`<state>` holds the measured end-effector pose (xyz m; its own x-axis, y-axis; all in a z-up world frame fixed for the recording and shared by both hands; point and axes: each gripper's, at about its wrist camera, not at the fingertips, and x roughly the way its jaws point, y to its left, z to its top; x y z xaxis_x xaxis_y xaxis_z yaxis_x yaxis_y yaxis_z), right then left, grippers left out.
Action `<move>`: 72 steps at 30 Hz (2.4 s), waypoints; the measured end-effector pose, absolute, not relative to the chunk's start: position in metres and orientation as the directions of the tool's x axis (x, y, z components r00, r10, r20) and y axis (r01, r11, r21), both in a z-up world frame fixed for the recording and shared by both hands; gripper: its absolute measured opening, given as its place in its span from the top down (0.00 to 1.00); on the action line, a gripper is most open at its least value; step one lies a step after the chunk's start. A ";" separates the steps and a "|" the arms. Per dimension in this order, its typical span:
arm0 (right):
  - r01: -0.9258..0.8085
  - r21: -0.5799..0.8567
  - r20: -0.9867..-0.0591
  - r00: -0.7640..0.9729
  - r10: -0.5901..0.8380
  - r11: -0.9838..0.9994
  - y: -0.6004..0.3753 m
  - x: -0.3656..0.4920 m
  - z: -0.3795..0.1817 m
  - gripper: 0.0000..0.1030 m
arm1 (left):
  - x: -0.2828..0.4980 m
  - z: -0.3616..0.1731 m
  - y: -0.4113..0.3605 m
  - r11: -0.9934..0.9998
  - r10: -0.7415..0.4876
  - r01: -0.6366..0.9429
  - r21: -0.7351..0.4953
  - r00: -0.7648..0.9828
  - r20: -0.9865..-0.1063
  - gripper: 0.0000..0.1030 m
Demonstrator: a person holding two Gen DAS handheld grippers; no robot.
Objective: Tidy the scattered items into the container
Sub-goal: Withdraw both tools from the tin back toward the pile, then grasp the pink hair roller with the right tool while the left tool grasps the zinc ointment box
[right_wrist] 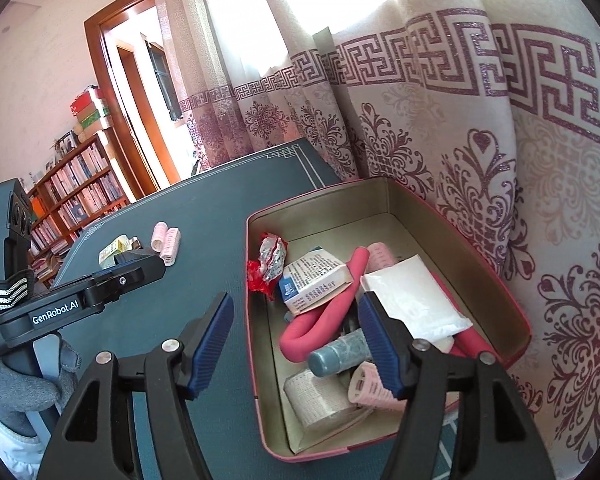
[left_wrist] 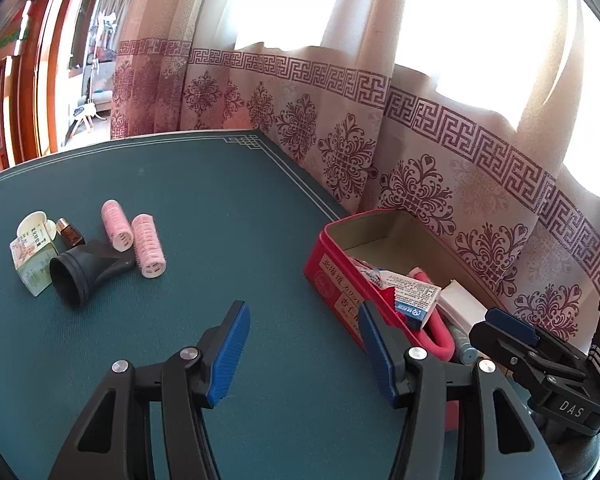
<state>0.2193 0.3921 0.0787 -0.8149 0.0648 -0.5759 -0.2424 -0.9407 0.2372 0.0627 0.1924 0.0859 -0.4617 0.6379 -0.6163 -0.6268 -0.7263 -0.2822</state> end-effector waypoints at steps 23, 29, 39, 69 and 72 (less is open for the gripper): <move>-0.080 0.193 -0.645 -0.761 -0.065 -0.978 0.304 0.171 0.060 0.27 | 0.004 0.056 0.047 -0.885 0.464 -0.344 -0.314 -0.601 -0.651 0.28; -0.050 0.193 -0.668 -0.738 -0.094 -0.980 0.290 0.158 0.054 0.26 | -0.024 0.058 0.034 -0.908 0.419 -0.310 -0.283 -0.627 -0.656 0.28; -0.048 0.200 -0.694 -0.712 -0.107 -0.979 0.285 0.138 0.045 0.25 | -0.069 0.059 0.039 -0.926 0.377 -0.267 -0.266 -0.652 -0.658 0.28; -0.027 0.257 -0.716 -0.677 -0.172 -0.966 0.268 0.049 0.032 0.24 | -0.108 0.030 0.010 -0.935 0.354 -0.218 -0.281 -0.644 -0.678 0.32; -0.054 0.256 -0.713 -0.685 -0.151 -0.965 0.271 0.031 0.032 0.25 | -0.094 0.034 0.004 -0.932 0.361 -0.222 -0.287 -0.648 -0.671 0.32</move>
<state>0.0306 0.2708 0.0322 -0.6848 -0.1510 -0.7129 -0.0539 -0.9651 0.2562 -0.0945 0.0039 0.0335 -0.6478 0.3610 -0.6709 -0.2218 -0.9318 -0.2872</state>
